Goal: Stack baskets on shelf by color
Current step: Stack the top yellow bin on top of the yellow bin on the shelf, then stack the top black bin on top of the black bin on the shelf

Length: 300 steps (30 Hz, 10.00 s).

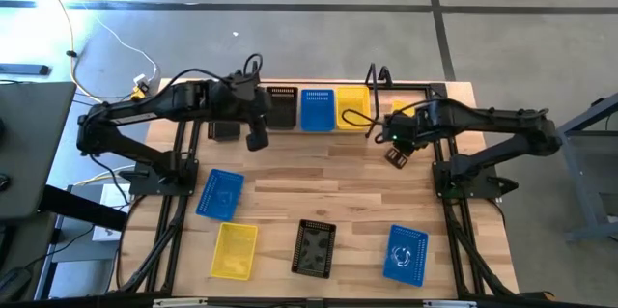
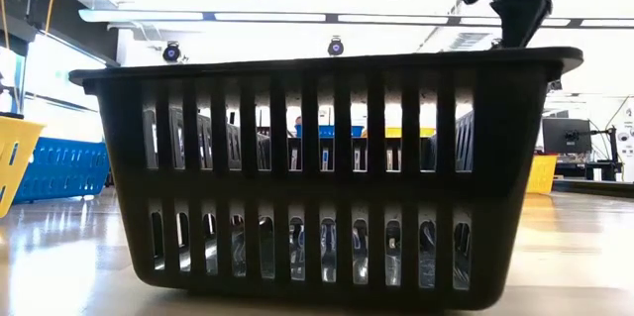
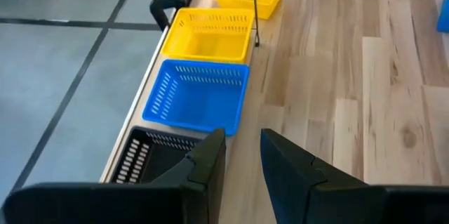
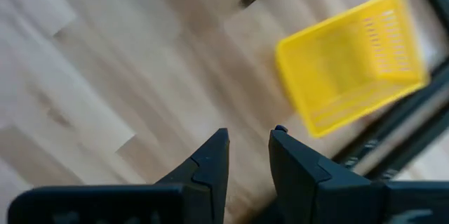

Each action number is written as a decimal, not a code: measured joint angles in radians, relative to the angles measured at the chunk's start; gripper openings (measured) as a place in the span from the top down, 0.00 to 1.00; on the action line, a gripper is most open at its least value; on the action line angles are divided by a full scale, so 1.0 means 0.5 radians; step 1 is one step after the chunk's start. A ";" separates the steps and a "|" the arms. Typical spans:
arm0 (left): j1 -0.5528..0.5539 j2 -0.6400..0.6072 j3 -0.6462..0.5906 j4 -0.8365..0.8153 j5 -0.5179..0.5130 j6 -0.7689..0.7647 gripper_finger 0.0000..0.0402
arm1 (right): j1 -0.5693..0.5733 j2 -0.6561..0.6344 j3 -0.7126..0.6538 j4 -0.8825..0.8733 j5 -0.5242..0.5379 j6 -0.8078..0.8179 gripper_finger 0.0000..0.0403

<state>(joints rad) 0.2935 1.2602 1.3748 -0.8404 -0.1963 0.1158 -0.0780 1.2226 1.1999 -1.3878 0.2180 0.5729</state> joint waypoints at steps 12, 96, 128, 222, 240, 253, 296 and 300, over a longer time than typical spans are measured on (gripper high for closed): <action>0.000 -0.031 -0.039 -0.019 -0.004 -0.017 0.79 | -0.001 -0.108 -0.342 0.208 -0.109 -0.433 0.77; 0.001 -0.030 -0.039 -0.069 -0.154 -0.042 0.79 | 0.093 0.522 -0.121 0.033 0.131 -0.170 1.00; 0.001 -0.030 -0.040 -0.405 -0.154 -0.488 0.79 | -0.298 0.925 0.804 0.451 0.536 -1.682 1.00; -0.133 -0.561 -0.530 -0.867 0.068 -0.702 0.79 | -0.383 1.272 1.816 0.090 0.246 -1.307 0.73; -0.134 -0.521 -0.793 -0.626 0.232 -0.687 0.63 | -0.477 1.204 2.257 -0.135 0.243 -1.112 0.73; -0.200 -0.363 -0.795 -0.629 -0.307 -0.171 0.66 | -0.472 1.204 2.254 -0.181 0.224 -1.091 0.73; 0.383 -0.090 -1.374 -0.322 -0.248 0.500 0.66 | -0.472 1.203 2.253 -0.180 0.224 -1.093 0.73; 0.419 -0.036 -1.374 -0.241 -0.333 0.480 0.66 | -0.472 1.204 2.252 -0.180 0.224 -1.093 0.73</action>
<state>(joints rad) 0.5029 1.2422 0.6880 -0.9612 -0.3626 0.3557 -0.3138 1.8244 2.3260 -1.4776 0.3298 0.0265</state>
